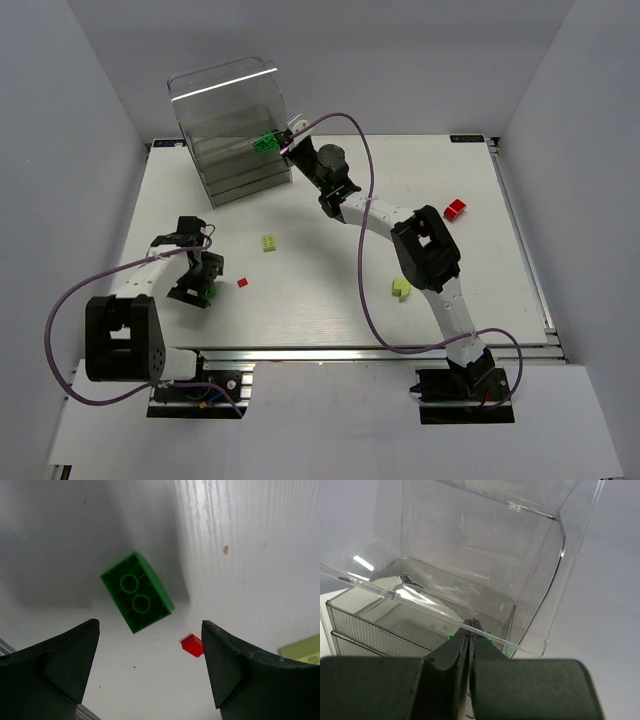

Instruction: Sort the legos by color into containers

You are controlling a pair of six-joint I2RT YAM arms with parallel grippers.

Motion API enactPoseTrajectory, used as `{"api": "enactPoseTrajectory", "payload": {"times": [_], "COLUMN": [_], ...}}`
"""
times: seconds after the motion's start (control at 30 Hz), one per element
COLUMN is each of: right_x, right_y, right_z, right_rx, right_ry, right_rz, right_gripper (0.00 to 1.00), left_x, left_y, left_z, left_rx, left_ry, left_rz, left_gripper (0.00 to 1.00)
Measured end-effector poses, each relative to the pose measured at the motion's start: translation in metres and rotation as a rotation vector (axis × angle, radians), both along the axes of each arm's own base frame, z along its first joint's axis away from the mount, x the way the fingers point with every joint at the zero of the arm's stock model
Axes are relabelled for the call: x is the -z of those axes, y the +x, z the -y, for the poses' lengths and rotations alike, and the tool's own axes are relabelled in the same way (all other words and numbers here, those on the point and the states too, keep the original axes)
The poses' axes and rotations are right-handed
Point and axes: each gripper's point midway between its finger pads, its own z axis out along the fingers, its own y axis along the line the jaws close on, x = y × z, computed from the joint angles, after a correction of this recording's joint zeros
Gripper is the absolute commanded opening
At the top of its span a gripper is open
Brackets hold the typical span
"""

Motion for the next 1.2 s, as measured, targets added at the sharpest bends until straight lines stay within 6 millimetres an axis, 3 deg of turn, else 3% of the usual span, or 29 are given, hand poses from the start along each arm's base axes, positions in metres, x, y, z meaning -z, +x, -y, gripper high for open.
{"api": "enactPoseTrajectory", "payload": {"times": [0.2, 0.37, 0.57, 0.8, 0.9, 0.93, 1.03, 1.2], "right_x": [0.003, 0.010, 0.011, 0.017, 0.017, 0.017, 0.018, 0.018], "right_y": [0.000, 0.000, -0.001, -0.001, -0.001, -0.001, -0.001, -0.001], "right_z": [0.000, 0.000, 0.000, 0.001, 0.001, 0.001, 0.001, 0.001], "right_rx": [0.000, 0.000, -0.001, 0.000, 0.000, 0.000, 0.000, 0.000], "right_ry": [-0.003, -0.014, -0.016, -0.024, -0.024, -0.024, -0.025, -0.027], "right_rz": [-0.004, -0.015, -0.017, -0.025, -0.025, -0.026, -0.026, -0.025], "right_gripper": [0.00, 0.00, 0.00, 0.00, 0.00, 0.00, 0.00, 0.00], "left_x": [0.010, 0.010, 0.011, 0.010, 0.006, 0.004, -0.017, -0.081], "left_y": [0.004, 0.010, 0.013, 0.018, 0.024, 0.027, 0.042, 0.079], "left_z": [-0.008, -0.012, -0.015, -0.013, -0.009, -0.008, 0.000, 0.027], "left_rx": [-0.036, -0.056, -0.069, -0.032, 0.043, 0.076, 0.201, 0.471], "left_ry": [0.012, 0.013, 0.012, -0.007, -0.018, -0.017, -0.023, -0.034], "left_rz": [-0.018, 0.003, 0.016, 0.033, 0.065, 0.082, 0.194, 0.591], "left_gripper": [0.84, 0.63, 0.55, 0.13, 0.04, 0.00, 0.00, 0.00]}}
